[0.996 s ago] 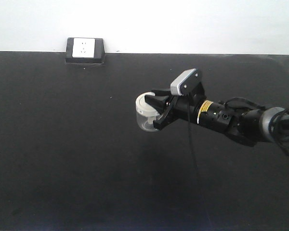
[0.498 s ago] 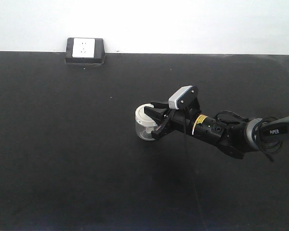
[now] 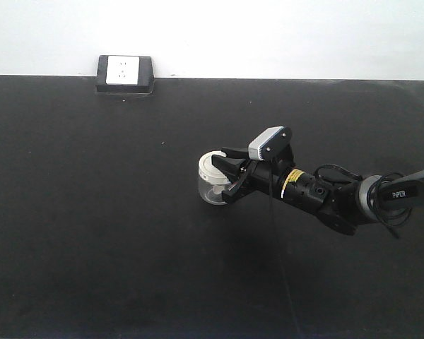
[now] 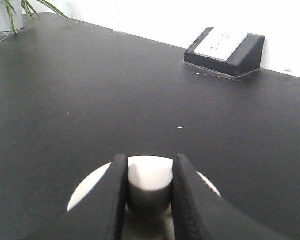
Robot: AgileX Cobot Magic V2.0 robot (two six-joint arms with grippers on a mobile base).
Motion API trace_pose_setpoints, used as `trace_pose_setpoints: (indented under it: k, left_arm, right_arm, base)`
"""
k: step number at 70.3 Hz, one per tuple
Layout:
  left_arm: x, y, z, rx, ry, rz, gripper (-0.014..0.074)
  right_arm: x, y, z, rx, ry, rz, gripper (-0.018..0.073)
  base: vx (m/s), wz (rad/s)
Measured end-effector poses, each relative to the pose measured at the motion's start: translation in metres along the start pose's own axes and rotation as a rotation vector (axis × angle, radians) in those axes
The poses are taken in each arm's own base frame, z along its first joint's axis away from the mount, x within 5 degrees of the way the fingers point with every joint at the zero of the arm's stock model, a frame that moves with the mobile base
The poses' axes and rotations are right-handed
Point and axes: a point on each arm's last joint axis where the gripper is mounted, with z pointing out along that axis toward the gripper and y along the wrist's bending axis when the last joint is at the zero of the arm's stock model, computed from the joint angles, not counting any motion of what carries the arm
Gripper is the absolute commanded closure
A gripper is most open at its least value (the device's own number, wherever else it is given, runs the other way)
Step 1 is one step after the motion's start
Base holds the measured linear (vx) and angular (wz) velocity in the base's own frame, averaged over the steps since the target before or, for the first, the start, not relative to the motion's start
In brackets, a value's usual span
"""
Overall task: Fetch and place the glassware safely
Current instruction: 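Open the right gripper to release the jar's lid knob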
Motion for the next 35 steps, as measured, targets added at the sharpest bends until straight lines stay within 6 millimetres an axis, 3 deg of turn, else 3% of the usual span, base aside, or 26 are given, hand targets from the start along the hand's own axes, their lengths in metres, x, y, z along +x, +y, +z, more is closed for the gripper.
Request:
trace_pose_setpoints:
  k: [21,28,35]
  left_arm:
    - [0.0000,0.0000,0.0000,0.000,0.000,0.000,0.0603]
    - [0.0000,0.0000,0.0000,0.000,0.000,0.000,0.0603]
    - [0.0000,0.0000,0.0000,0.000,0.000,0.000,0.0603]
  right_arm:
    - [0.0027,-0.0003,0.0005,0.001,0.006,0.004,-0.0078]
    - [0.0027,-0.0003,0.0005,0.002,0.006,0.004,-0.0169]
    - [0.0026,-0.0004,0.0005,0.003,0.005,0.003,-0.0169]
  base:
    - [0.00,0.00]
    - [0.00,0.00]
    - [0.00,0.00]
